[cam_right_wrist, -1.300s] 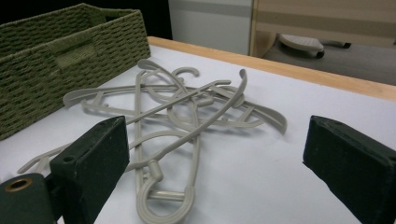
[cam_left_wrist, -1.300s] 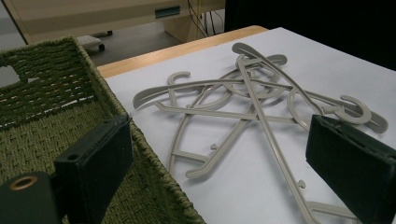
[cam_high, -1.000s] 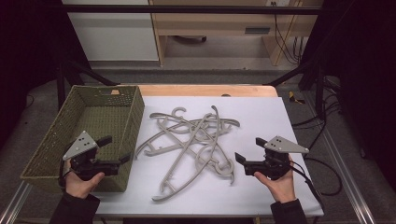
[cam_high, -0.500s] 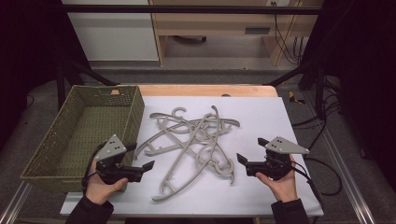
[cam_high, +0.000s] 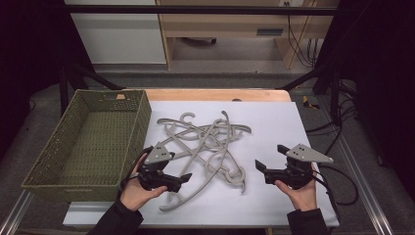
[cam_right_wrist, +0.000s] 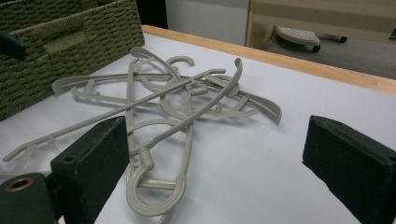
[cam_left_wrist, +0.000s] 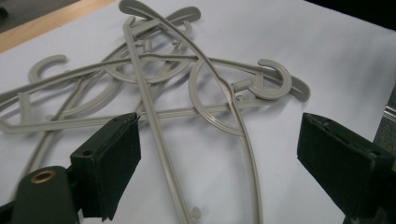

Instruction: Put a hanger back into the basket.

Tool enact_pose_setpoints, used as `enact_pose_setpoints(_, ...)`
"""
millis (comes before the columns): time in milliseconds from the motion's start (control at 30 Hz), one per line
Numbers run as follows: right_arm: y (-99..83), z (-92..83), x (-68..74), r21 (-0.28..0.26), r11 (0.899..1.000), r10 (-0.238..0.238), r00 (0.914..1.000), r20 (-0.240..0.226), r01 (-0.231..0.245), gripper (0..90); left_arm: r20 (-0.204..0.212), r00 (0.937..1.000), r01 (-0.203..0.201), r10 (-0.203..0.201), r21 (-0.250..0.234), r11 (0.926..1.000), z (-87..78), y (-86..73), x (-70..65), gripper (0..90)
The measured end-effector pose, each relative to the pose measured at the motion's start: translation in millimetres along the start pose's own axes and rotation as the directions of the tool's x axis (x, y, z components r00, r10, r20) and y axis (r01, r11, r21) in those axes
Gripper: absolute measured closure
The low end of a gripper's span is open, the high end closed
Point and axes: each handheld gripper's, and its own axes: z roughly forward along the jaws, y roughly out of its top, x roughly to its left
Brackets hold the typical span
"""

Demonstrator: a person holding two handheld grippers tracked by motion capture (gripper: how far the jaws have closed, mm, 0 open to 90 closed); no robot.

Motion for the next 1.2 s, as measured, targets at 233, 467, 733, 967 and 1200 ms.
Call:
enact_pose_setpoints(233, -1.4, -3.4, -5.2, -0.008, 1.0, 0.011, 0.9999, 0.011, -0.011, 8.0, 0.034, 0.9988, -0.038, 0.036, 0.085, 0.9957, 32.4, 10.0, -14.1, 13.9)
enact_pose_setpoints(467, -1.3, -6.3, -8.6, -0.021, 1.0, 0.015, 0.9998, 0.015, -0.014, 8.0, 0.062, 0.9955, -0.081, 0.072, 0.169, 0.9823, 62.8, 17.4, -25.3, 14.8)
enact_pose_setpoints(733, 0.0, -8.7, -9.4, -0.03, 0.999, 0.024, 0.9997, 0.008, -0.024, 8.0, 0.076, 0.9914, -0.123, 0.106, 0.263, 0.9569, 96.0, 19.0, -32.4, 27.0)
enact_pose_setpoints(967, 0.2, -9.6, -9.9, -0.031, 0.999, 0.022, 0.9997, 0.012, -0.022, 8.1, 0.072, 0.9948, -0.091, 0.072, 0.318, 0.9437, 117.7, 19.5, -30.1, 45.5)
enact_pose_setpoints(1200, 0.5, -10.0, -10.2, -0.031, 0.999, 0.026, 0.9996, 0.009, -0.025, 7.9, 0.053, 0.9968, -0.075, 0.06, 0.349, 0.934, 129.5, 18.8, -27.9, 56.0)
